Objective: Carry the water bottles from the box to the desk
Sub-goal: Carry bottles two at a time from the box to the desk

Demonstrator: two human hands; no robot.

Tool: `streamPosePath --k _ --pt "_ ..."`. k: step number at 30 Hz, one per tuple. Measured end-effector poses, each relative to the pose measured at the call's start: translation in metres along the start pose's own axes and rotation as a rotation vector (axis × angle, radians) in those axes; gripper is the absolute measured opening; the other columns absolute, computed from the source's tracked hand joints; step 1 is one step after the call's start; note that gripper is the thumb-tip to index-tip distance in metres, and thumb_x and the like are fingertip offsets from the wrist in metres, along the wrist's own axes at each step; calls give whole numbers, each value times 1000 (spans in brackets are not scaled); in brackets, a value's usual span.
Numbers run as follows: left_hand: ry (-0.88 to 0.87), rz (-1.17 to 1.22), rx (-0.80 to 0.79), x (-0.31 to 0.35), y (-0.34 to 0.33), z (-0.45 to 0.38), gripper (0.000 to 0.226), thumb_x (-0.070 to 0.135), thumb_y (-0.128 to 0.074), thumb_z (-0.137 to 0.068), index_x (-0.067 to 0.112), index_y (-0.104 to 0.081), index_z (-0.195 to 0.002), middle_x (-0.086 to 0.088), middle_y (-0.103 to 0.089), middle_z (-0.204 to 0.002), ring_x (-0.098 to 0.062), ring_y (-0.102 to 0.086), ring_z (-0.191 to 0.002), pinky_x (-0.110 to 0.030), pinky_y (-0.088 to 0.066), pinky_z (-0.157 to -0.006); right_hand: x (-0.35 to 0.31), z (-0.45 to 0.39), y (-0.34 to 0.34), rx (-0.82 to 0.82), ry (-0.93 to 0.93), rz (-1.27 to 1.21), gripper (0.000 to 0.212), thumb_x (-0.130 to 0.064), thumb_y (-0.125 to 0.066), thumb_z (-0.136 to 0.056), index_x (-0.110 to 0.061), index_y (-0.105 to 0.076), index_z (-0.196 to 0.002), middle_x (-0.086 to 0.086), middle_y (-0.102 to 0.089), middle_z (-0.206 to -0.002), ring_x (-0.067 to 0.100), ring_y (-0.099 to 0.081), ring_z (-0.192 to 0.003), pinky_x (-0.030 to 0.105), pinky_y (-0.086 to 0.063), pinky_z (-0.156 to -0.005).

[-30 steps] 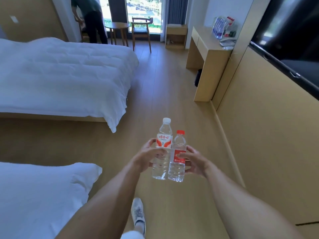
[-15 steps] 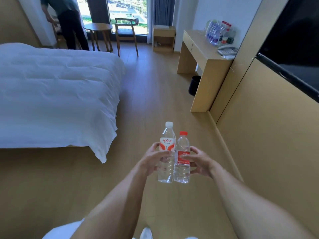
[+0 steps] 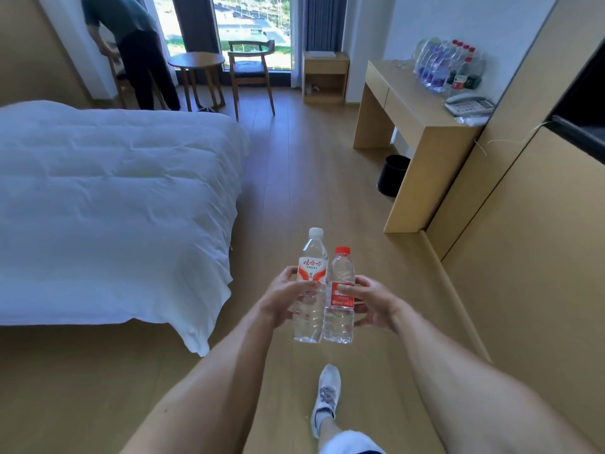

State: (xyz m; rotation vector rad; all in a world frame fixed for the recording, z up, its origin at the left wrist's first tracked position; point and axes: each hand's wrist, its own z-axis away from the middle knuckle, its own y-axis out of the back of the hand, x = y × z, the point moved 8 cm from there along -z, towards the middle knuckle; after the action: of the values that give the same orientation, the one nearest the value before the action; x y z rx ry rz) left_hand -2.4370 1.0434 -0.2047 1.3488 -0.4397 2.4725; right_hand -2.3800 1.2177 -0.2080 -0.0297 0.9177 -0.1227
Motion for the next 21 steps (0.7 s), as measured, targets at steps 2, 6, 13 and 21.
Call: streamPosePath --k 2,6,13,21 --pt "0 -11 17 16 11 -30 48 13 -78 -84 21 -55 -125 -17 -71 -115 -38 -69 -107 -62 -53 -94 -20 -34 2 -19 -3 12 44 -18 -75 -86 -13 -56 -126 20 -68 -121 36 -68 -101 65 -51 -90" --pt "-16 -2 52 56 31 -96 52 15 -79 -84 21 -52 -128 -13 -69 -117 -34 -70 -105 -57 -55 -92 -67 -106 7 -57 -8 16 47 -17 -76 -85 -14 -55 -126 18 -69 -119 35 -68 -103 63 -52 -89" --pt "-34 41 87 144 47 -211 55 13 -78 -84 18 -51 -131 -16 -68 -118 -36 -70 -105 -61 -52 -97 -167 -210 33 -108 -8 41 50 -16 -76 -85 -14 -52 -128 12 -71 -112 32 -70 -99 59 -55 -85" --pt "-7 54 82 205 58 -321 53 7 -77 -84 14 -52 -130 -19 -70 -115 -37 -70 -100 -62 -52 -95 -240 -299 60 -81 -17 55 48 -15 -73 -88 -10 -50 -130 13 -69 -112 31 -66 -98 65 -50 -94"
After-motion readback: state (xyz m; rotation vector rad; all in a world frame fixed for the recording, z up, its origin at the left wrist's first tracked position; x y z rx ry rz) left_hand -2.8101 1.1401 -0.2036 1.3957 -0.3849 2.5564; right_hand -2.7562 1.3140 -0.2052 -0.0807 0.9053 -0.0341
